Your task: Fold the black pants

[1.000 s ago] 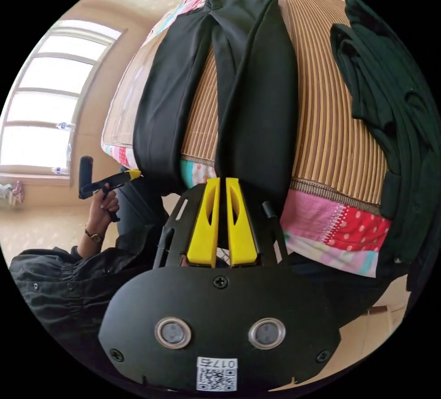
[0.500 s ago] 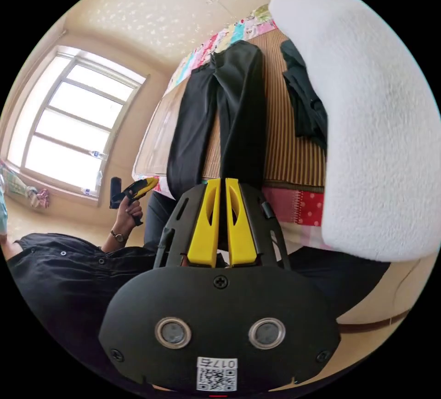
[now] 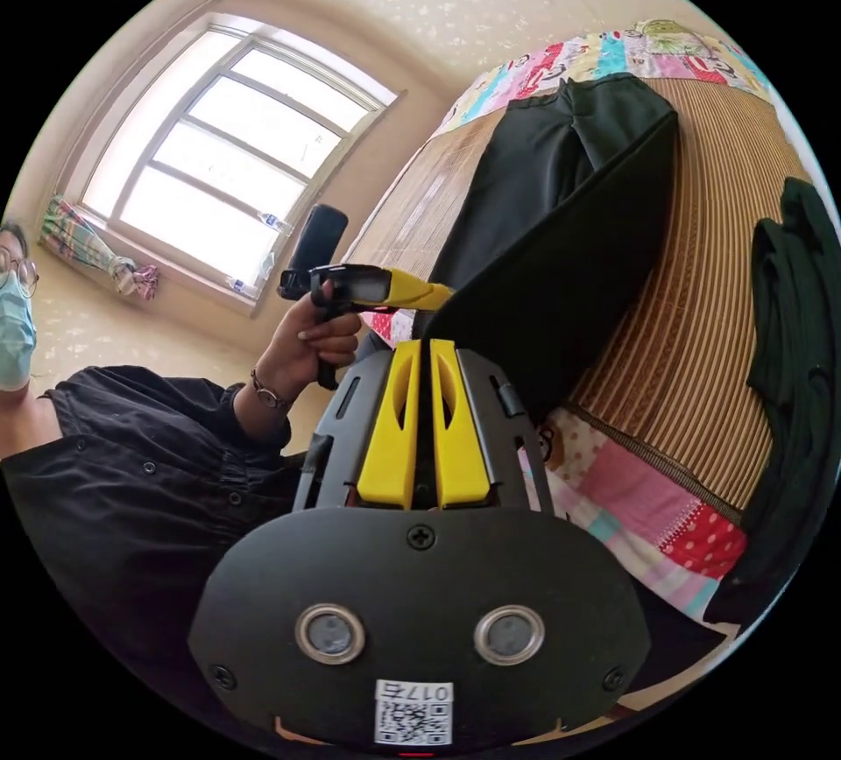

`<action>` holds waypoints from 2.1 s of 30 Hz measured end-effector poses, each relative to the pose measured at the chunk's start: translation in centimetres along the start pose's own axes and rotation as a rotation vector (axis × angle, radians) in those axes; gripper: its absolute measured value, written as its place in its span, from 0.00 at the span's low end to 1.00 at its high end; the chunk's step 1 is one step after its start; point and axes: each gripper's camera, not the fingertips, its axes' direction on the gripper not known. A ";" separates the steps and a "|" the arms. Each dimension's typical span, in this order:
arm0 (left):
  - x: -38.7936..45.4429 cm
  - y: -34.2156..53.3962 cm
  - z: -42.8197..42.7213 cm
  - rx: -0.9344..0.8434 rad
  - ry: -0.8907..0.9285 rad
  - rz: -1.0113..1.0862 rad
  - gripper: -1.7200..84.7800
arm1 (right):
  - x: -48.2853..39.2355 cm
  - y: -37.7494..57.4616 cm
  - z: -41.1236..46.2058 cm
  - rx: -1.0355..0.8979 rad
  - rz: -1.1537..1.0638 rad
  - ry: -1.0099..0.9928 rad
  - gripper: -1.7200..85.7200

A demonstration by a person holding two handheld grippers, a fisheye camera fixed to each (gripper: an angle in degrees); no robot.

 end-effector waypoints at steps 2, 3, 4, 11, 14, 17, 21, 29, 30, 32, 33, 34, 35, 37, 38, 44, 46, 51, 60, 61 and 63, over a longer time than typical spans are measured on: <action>-0.1 0.2 1.7 -0.062 0.042 0.021 0.13 | 0.1 -0.7 1.7 -0.086 -0.038 0.040 0.04; -0.2 0.4 2.0 -0.071 0.036 0.015 0.11 | 0.1 -1.1 1.9 -0.122 -0.055 0.053 0.04; -0.3 0.9 2.6 -0.082 0.006 0.018 0.07 | 0.1 -1.9 2.3 -0.205 -0.112 0.067 0.04; -1.6 2.3 2.4 -0.047 0.051 0.064 0.03 | 0.3 -12.2 -2.3 -0.407 -0.238 0.104 0.04; -2.2 3.0 1.5 -0.055 0.066 0.085 0.02 | 3.2 -20.8 -5.0 -0.271 -0.064 0.268 0.07; -3.5 3.6 0.8 -0.057 0.081 0.062 0.02 | 9.8 -30.6 -5.2 -0.159 0.129 0.311 0.14; -4.5 3.7 0.0 -0.040 0.110 0.043 0.02 | 20.1 -38.4 -3.0 -0.112 0.396 0.352 0.16; -5.1 5.6 -4.6 0.027 0.123 -0.021 0.02 | 33.1 -42.2 2.3 -0.039 0.537 0.593 0.18; -5.2 5.7 -5.0 0.031 0.129 -0.023 0.02 | 33.5 -42.2 2.6 -0.030 0.534 0.579 0.17; -5.9 6.1 -5.9 0.038 0.168 -0.037 0.02 | 35.0 -42.3 3.9 -0.006 0.536 0.522 0.17; -6.0 6.2 -6.1 0.039 0.176 -0.040 0.02 | 35.5 -42.4 4.2 -0.016 0.551 0.521 0.16; -6.2 6.2 -6.3 0.038 0.184 -0.042 0.02 | 36.2 -42.6 4.9 -0.034 0.581 0.546 0.15; -6.1 6.3 -6.4 0.034 0.177 -0.039 0.02 | 36.3 -42.9 5.3 -0.029 0.561 0.554 0.12; -5.9 6.4 -6.5 0.023 0.152 -0.031 0.02 | 36.1 -43.6 6.1 -0.067 0.508 0.538 0.09; -5.8 6.7 -6.6 0.027 0.136 -0.030 0.02 | 35.6 -44.2 6.6 -0.105 0.480 0.571 0.08; -6.5 9.3 -6.2 0.104 0.157 -0.069 0.02 | 22.3 -46.5 6.3 0.138 0.182 0.839 0.05; -6.7 9.8 -5.5 0.077 0.216 -0.068 0.02 | 17.1 -46.7 8.0 0.184 0.049 0.820 0.05; -5.6 12.4 -5.8 0.054 0.152 -0.048 0.02 | 5.6 -48.1 15.8 0.129 -0.291 0.799 0.04; -6.9 17.8 -7.7 0.072 -0.170 -0.196 0.04 | 7.7 -46.6 21.5 0.055 -0.122 0.143 0.04; -7.3 18.3 -7.9 0.081 -0.163 -0.215 0.05 | 8.4 -45.3 20.8 0.046 -0.113 0.115 0.04; -8.0 18.8 -8.0 0.093 -0.133 -0.245 0.06 | 9.1 -42.7 19.0 0.028 -0.117 0.101 0.04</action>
